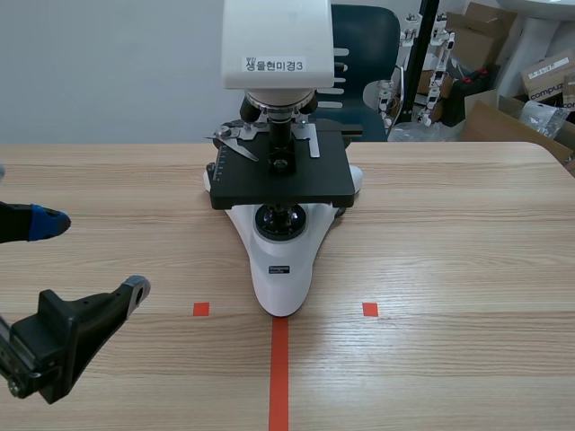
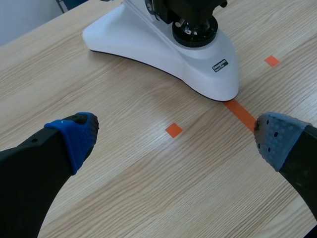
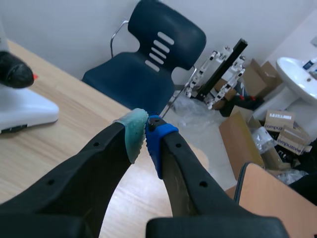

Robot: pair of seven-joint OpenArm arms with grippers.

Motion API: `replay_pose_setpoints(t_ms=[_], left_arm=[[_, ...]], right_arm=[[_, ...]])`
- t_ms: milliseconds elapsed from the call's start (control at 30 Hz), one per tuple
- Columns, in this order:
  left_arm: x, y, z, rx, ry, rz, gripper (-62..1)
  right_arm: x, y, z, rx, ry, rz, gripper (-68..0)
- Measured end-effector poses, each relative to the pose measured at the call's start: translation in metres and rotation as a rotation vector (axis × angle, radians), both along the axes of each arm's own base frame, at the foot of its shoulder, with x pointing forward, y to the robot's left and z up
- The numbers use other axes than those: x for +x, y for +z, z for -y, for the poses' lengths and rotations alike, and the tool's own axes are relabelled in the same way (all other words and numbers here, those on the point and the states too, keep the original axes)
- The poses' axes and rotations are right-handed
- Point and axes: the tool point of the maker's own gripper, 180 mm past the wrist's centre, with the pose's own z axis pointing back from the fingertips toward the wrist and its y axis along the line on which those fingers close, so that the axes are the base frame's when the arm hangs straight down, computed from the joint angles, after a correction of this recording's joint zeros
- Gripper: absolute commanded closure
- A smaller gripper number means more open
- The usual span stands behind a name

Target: Point at the eyepiece

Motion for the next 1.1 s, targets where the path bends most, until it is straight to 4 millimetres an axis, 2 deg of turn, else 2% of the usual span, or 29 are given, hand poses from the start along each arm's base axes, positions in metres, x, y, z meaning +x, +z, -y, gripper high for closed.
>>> replay_pose_setpoints(t_ms=[233, 433, 500, 600, 833, 1100], left_arm=[[0.000, 0.000, 0.000, 0.000, 0.000, 0.000, -62.3], [0.000, 0.000, 0.000, 0.000, 0.000, 0.000, -62.3], [0.000, 0.000, 0.000, 0.000, 0.000, 0.000, -62.3], [0.000, 0.000, 0.000, 0.000, 0.000, 0.000, -62.3], [0.000, 0.000, 0.000, 0.000, 0.000, 0.000, -62.3], [0.000, 0.000, 0.000, 0.000, 0.000, 0.000, -62.3]], right_arm=[[0.016, 0.057, 0.002, 0.076, 0.052, 0.062, -3.3], [0.015, 0.087, -0.009, 0.202, 0.110, 0.088, -3.2], [0.017, 0.088, -0.012, 0.216, 0.117, 0.077, -3.2], [0.020, 0.079, -0.022, 0.230, 0.141, 0.042, -3.2], [0.034, 0.062, -0.058, 0.262, 0.207, -0.002, -3.2], [0.052, 0.062, -0.103, 0.269, 0.280, -0.009, -3.2]])
